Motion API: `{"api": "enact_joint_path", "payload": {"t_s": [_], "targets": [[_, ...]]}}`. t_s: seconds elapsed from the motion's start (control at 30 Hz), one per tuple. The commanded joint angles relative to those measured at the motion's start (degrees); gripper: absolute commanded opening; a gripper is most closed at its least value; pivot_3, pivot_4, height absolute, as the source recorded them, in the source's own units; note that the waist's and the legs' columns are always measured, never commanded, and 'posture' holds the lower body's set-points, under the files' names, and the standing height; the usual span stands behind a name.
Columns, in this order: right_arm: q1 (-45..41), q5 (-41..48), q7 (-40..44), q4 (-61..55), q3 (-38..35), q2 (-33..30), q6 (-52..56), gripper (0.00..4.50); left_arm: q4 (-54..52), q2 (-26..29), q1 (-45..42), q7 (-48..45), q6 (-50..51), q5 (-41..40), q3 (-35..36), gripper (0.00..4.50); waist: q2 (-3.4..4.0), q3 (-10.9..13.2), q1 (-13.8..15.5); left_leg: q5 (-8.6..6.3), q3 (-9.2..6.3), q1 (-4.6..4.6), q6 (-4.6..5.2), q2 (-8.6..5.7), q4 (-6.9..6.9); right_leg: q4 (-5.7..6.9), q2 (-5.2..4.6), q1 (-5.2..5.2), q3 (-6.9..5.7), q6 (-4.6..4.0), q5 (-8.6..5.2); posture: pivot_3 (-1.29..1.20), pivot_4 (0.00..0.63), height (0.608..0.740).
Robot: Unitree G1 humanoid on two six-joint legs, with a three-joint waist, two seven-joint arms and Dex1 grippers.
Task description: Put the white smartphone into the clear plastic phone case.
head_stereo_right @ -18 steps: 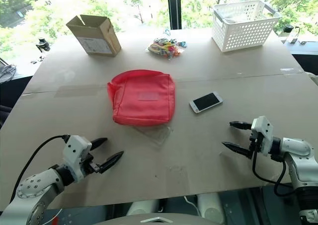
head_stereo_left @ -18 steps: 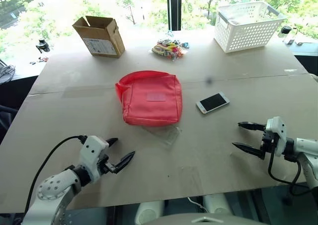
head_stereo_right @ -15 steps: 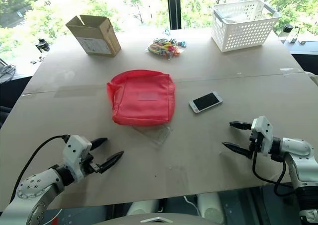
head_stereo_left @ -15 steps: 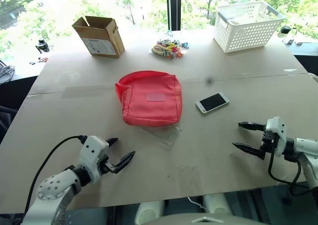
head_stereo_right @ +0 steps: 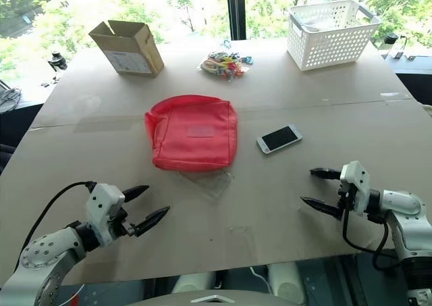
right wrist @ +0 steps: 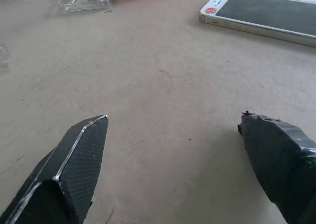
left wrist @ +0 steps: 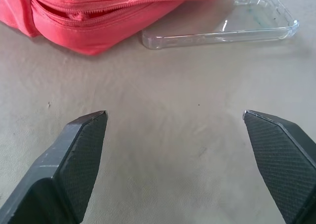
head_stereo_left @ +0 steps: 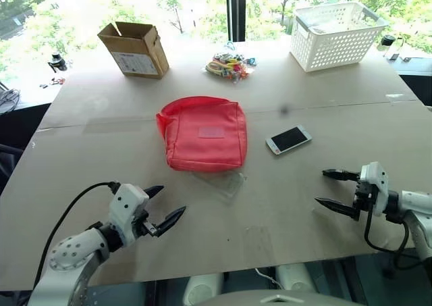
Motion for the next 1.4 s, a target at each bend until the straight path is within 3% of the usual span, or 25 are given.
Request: {"api": "enact_joint_path", "payload": {"t_s": [0.03,0.33,0.5,0.87,1.1,1.2,1.4], "targets": [[0.3,1.1,-0.2,-2.3,-1.0,-0.2,0.1,4.50,0.2,0.7,-1.7,-0.8,-1.1,-1.5,1.8,4.49,0.00,0.0,0.0,0.00,0.00,0.00,0.00,0.00,0.00,0.00,0.00,0.00,-0.01,0.00,0.00,0.00,0.150,0.740],[-0.6,2.0,-0.6,-4.8,-0.5,0.2,1.5,4.50,0.2,2.5,-5.9,-3.3,-0.1,-3.6,1.3,4.49,0.00,0.0,0.0,0.00,-0.01,0.00,0.00,0.00,0.00,0.00,0.00,0.00,0.00,0.00,0.00,0.00,0.150,0.740],[-1.2,7.9,-2.0,-14.7,1.3,2.6,8.6,4.50,2.7,5.7,-15.0,-6.9,-0.9,-1.8,-3.3,4.49,0.00,0.0,0.1,0.00,-0.04,0.01,0.00,-0.01,0.01,0.05,0.04,0.00,-0.03,0.00,0.00,0.00,0.150,0.740],[-4.2,9.3,-6.9,-24.6,3.1,3.0,14.6,4.50,20.9,7.2,-31.3,-12.1,-6.4,7.6,-14.8,4.49,-0.02,0.0,-0.1,0.00,-0.12,-0.07,0.00,-0.06,-0.02,-0.02,0.11,-0.04,-0.10,0.01,0.01,0.00,0.150,0.740],[-3.4,8.9,-7.7,-25.4,2.4,1.9,14.9,4.50,30.1,4.7,-38.6,-13.8,-9.6,9.8,-18.3,4.49,-0.04,0.0,0.1,0.00,-0.16,-0.09,0.00,-0.06,0.01,0.00,0.09,-0.04,-0.13,0.01,0.02,0.00,0.150,0.740],[-3.3,9.0,-8.1,-25.8,2.3,1.7,14.8,4.50,31.0,3.9,-39.8,-13.9,-10.6,11.0,-19.5,3.62,-0.04,0.0,0.1,0.00,-0.17,-0.10,0.00,-0.05,0.01,0.01,0.08,-0.04,-0.13,0.01,0.02,0.00,0.150,0.740],[-3.8,9.0,-8.2,-25.4,2.3,1.5,14.7,4.50,31.2,2.8,-40.2,-14.1,-11.4,12.1,-20.6,0.82,-0.04,0.0,0.2,0.00,-0.20,-0.09,0.00,-0.05,0.02,0.03,0.06,-0.03,-0.14,0.01,0.02,0.00,0.150,0.740]]}}
